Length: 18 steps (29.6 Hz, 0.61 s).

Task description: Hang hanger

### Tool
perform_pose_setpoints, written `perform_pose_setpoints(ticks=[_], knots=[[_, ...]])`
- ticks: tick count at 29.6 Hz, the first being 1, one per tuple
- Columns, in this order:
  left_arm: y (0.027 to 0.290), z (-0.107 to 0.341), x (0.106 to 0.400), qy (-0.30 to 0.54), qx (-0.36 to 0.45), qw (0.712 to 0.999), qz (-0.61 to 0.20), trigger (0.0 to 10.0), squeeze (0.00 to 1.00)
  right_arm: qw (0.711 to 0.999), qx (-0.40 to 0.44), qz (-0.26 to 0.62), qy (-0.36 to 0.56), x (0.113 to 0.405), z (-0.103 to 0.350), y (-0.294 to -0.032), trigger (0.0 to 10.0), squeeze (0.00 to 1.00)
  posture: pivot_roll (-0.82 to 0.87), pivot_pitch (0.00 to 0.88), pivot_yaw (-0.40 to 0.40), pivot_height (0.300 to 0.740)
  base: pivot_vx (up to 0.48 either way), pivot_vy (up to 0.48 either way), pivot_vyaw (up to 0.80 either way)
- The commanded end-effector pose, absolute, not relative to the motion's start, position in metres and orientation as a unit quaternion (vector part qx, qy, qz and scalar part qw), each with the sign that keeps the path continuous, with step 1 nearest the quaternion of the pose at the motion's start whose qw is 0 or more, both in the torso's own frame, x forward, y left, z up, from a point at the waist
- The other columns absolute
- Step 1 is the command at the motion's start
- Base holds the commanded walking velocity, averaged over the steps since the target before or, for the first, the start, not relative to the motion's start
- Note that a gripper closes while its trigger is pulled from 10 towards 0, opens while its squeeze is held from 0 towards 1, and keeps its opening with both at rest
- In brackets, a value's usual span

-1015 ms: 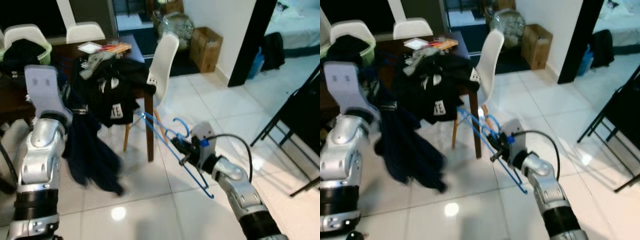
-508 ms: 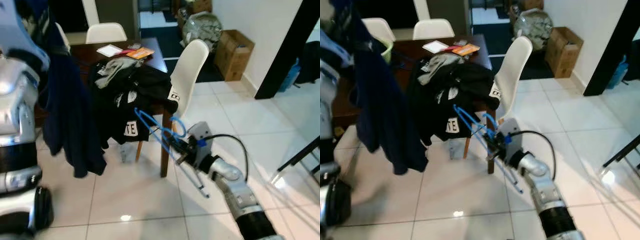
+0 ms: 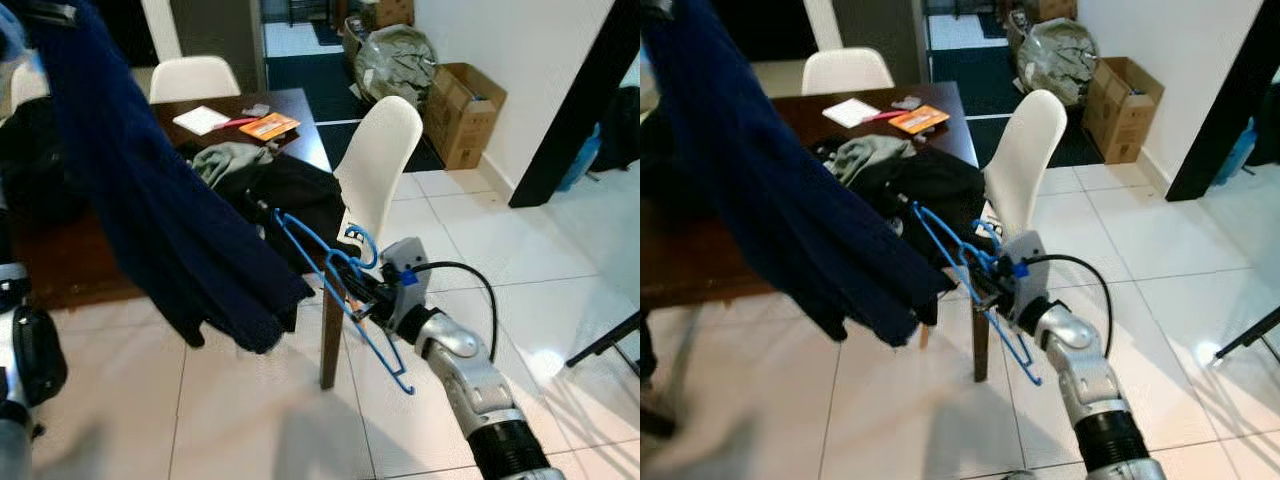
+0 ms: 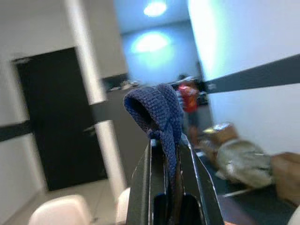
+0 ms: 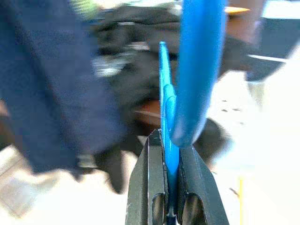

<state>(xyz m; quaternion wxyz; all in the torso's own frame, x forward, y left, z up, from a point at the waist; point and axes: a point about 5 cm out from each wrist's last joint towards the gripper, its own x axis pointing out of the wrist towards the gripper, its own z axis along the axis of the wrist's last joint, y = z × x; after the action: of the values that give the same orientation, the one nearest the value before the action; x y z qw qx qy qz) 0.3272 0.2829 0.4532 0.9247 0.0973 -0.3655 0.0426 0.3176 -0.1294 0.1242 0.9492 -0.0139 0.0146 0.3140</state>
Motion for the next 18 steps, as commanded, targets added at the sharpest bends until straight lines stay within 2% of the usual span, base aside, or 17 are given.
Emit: perform_pose_setpoints(ticks=[1, 3, 11, 12, 14, 16, 18], knots=[[0.292, 0.46, 0.326, -0.368, 0.123, 0.92, 0.054, 10.0, 0.0, 0.955, 0.002, 0.297, 0.017, 0.317, 0.123, -0.136, 10.0, 0.0, -0.02, 0.077, 0.049, 0.74, 0.48, 0.0, -0.8], [0.293, 0.459, 0.329, -0.362, 0.124, 0.922, 0.055, 10.0, 0.0, 0.956, 0.003, 0.293, 0.017, 0.318, 0.123, -0.136, 10.0, 0.0, -0.02, 0.077, 0.05, 0.74, 0.48, 0.0, -0.76], [0.289, 0.44, 0.345, -0.33, 0.13, 0.934, 0.037, 10.0, 0.0, 0.957, -0.002, 0.29, 0.012, 0.316, 0.123, -0.137, 10.0, 0.0, -0.02, 0.075, 0.051, 0.74, 0.48, 0.0, 0.0], [0.284, 0.423, 0.355, -0.303, 0.123, 0.945, 0.019, 10.0, 0.0, 0.957, -0.002, 0.29, 0.013, 0.315, 0.123, -0.137, 10.0, 0.0, -0.03, 0.075, 0.053, 0.74, 0.337, 0.0, 0.0], [0.282, 0.417, 0.358, -0.295, 0.124, 0.947, 0.014, 10.0, 0.0, 0.957, -0.002, 0.291, 0.013, 0.315, 0.123, -0.136, 10.0, 0.0, -0.03, 0.075, 0.053, 0.74, 0.337, 0.0, 0.0], [0.291, 0.384, 0.364, -0.258, 0.098, 0.96, 0.048, 10.0, 0.0, 0.957, -0.003, 0.291, 0.014, 0.314, 0.122, -0.137, 10.0, 0.0, -0.03, 0.076, 0.054, 0.74, 0.0, 0.0, 0.0], [0.297, 0.368, 0.366, -0.241, 0.083, 0.965, 0.067, 10.0, 0.0, 0.957, -0.004, 0.291, 0.014, 0.314, 0.122, -0.137, 10.0, 0.0, -0.03, 0.077, 0.056, 0.74, 0.0, 0.0, 0.0]])
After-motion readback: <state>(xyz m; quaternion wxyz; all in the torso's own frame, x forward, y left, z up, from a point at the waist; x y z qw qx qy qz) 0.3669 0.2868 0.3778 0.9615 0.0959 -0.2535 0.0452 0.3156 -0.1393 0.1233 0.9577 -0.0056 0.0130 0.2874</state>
